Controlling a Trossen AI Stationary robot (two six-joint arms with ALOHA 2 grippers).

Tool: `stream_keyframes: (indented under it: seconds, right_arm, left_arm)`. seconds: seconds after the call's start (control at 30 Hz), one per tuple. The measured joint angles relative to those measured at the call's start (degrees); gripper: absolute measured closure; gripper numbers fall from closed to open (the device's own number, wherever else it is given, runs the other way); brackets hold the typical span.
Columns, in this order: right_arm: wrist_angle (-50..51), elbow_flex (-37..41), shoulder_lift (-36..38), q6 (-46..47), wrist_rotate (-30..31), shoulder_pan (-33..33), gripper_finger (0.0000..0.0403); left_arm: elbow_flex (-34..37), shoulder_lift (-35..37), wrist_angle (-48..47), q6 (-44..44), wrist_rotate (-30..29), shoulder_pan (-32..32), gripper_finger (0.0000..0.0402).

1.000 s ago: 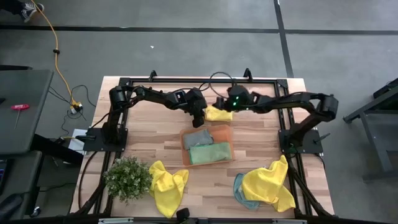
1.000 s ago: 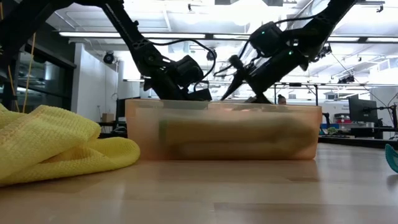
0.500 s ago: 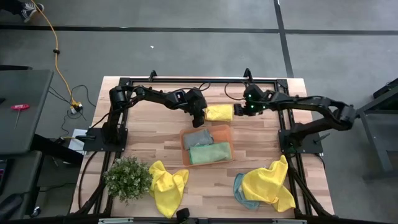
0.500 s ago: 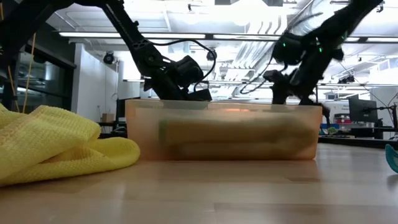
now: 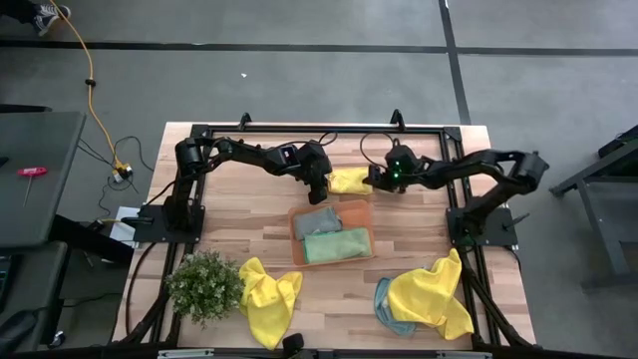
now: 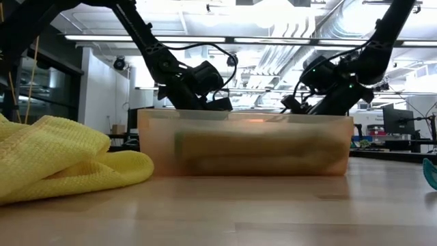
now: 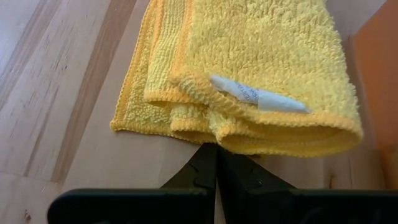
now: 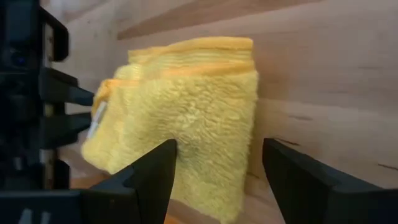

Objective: Fold microfiber towels
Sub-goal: Put the top right yellow microfiber towel into the orange bin

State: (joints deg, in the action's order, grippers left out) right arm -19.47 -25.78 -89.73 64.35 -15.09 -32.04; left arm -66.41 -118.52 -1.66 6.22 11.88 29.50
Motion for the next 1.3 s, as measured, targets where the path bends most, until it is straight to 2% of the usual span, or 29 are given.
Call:
stream_keyframes:
  seconds: [0.4,0.5,0.63,0.7,0.87,0.97,1.13,1.3]
  right_arm:
    - [-5.5,-0.1,-3.9,4.2,0.0,0.3,0.0182]
    - [-4.5,-0.2,-3.9,4.0,0.6,0.3,0.0228]
    - [-4.1,-0.2,-3.5,1.6,0.5,0.3,0.0351]
    - [-3.8,-0.1,-2.5,-0.6,0.1,-0.2,0.0386]
    - [0.7,0.1,5.1,-4.7,-1.2,-4.2,0.0396]
    - [9.4,-1.7,11.7,-8.4,-1.5,-6.2,0.0398]
    - [23.4,-9.3,20.9,-14.2,-1.5,-5.3,0.04]
    - [30.2,-18.6,23.8,-15.4,-1.4,0.1,0.0402]
  left_arm:
    - [0.0,0.0,0.0,0.0,-0.1,0.0,0.0402]
    - [0.0,0.0,0.0,0.0,-0.1,0.0,0.0402]
    - [0.0,1.2,-1.9,2.0,0.1,0.3,0.0401]
    - [-0.3,3.0,-6.4,2.4,2.0,1.2,0.0401]
    - [-3.2,12.3,-16.1,4.0,2.0,5.3,0.0401]
    - [-3.5,19.2,-19.6,4.4,1.9,7.9,0.0401]
    - [-3.8,32.2,-16.9,1.5,1.0,11.0,0.0401]
    - [-3.7,40.4,-13.7,0.4,-0.8,11.8,0.0401]
